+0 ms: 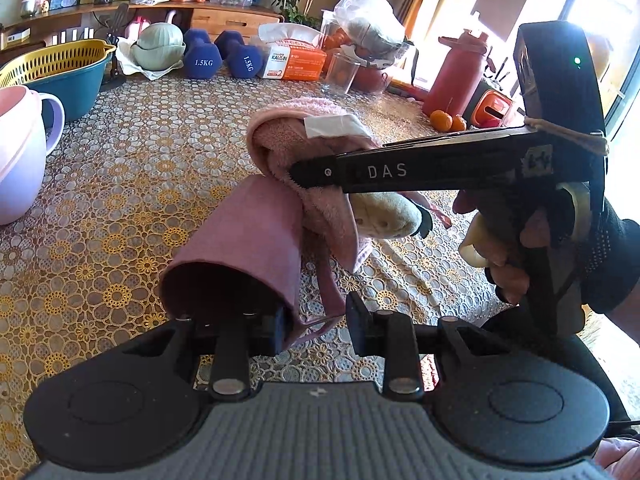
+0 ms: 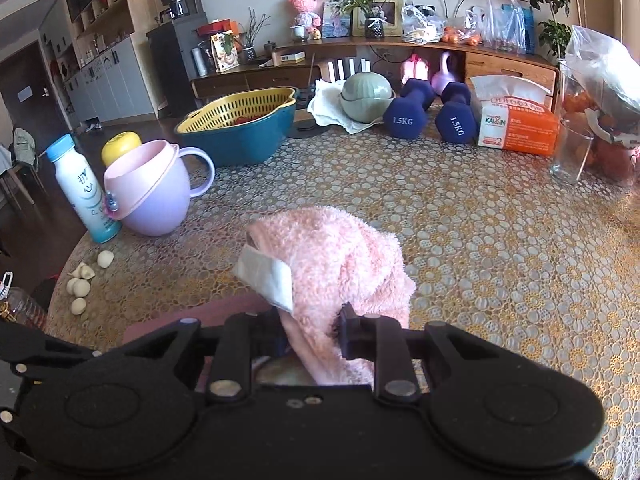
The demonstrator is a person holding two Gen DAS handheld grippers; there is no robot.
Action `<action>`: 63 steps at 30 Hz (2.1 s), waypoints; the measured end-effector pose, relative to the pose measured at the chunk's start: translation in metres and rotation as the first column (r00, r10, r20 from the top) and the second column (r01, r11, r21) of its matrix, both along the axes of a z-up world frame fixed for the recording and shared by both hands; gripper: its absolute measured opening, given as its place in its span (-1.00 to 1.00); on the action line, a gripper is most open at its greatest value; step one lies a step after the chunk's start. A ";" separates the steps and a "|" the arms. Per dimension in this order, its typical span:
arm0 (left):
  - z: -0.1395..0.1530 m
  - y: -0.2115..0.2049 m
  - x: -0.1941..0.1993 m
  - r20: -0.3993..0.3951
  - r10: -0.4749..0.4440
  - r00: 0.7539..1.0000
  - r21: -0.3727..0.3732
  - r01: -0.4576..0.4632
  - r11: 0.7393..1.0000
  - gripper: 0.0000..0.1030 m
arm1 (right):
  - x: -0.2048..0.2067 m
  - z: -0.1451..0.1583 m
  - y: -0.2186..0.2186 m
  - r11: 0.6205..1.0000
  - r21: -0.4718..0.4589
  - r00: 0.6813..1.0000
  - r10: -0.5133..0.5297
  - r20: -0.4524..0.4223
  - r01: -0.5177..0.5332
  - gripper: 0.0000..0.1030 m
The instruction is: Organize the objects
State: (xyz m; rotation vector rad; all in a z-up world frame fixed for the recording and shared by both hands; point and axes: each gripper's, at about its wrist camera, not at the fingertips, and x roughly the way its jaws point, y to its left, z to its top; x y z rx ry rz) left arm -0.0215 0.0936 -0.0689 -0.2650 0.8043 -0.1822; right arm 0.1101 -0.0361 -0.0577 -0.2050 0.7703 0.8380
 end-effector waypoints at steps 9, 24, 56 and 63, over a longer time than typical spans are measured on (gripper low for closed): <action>0.000 0.002 0.002 0.001 0.014 1.000 -0.001 -0.014 1.000 -0.41 | -0.010 0.029 -0.035 0.996 0.085 0.999 -0.023 0.037 0.020 -0.58; 0.001 0.002 0.001 0.003 0.017 1.000 0.011 -0.017 1.000 -0.41 | -0.073 0.051 -0.020 0.965 0.123 0.972 0.236 -0.014 -0.232 -0.58; 0.000 -0.001 -0.001 0.004 0.006 1.000 0.023 -0.006 1.000 -0.42 | -0.004 0.010 0.014 0.998 0.024 0.997 0.053 -0.062 -0.051 -0.56; 0.000 0.000 -0.001 -0.002 0.010 1.000 0.030 -0.010 1.000 -0.41 | 0.010 0.000 0.007 1.000 0.008 0.997 -0.022 -0.073 0.022 -0.56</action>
